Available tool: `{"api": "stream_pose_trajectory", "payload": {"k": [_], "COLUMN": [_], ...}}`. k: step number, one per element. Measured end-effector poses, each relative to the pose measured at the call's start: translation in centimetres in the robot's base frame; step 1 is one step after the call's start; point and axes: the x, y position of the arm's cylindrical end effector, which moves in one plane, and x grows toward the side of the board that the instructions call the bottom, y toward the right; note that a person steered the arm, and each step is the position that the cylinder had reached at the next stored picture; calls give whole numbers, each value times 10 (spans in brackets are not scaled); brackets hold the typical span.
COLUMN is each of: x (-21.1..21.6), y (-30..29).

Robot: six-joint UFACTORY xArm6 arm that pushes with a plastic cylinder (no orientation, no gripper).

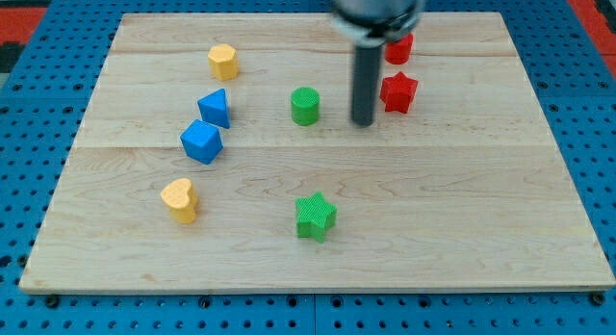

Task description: Place the green circle above the red star

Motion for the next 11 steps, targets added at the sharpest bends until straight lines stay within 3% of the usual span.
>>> {"api": "stream_pose_trajectory", "payload": {"k": [1, 2, 3, 4, 5, 6, 7, 11], "x": [-42, -42, -5, 59, 23, -35, -31, 50], "y": [-36, -85, -76, -23, 1, -15, -61, -133]}}
